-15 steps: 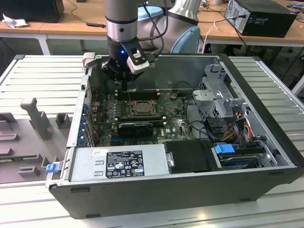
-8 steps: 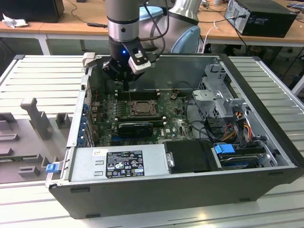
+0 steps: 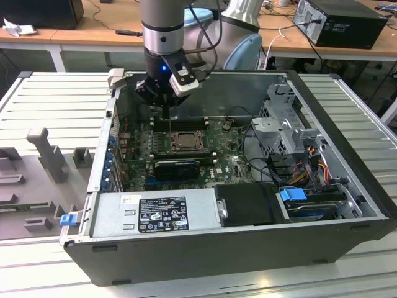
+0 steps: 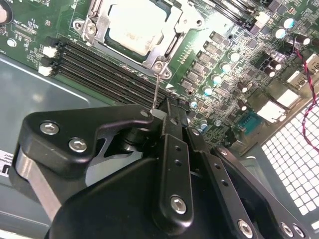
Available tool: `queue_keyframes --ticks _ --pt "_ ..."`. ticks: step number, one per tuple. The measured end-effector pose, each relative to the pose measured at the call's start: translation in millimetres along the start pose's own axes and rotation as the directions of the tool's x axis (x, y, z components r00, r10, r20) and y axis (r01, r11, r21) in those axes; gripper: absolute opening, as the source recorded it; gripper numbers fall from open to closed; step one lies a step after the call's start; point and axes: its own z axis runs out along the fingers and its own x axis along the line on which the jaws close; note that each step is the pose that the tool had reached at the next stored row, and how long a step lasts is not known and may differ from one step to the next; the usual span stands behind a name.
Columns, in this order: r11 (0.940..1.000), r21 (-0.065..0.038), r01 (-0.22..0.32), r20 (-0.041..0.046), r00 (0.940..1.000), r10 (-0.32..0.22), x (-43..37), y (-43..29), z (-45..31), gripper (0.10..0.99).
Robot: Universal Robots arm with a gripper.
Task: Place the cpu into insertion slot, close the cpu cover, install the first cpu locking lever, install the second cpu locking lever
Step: 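Install the first cpu locking lever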
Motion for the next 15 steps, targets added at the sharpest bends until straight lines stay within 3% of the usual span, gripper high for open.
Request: queue_keyframes --ticks 15 --pt "1.0 0.0 0.0 0.0 1.0 0.0 -7.2 0.1 0.3 0.106"
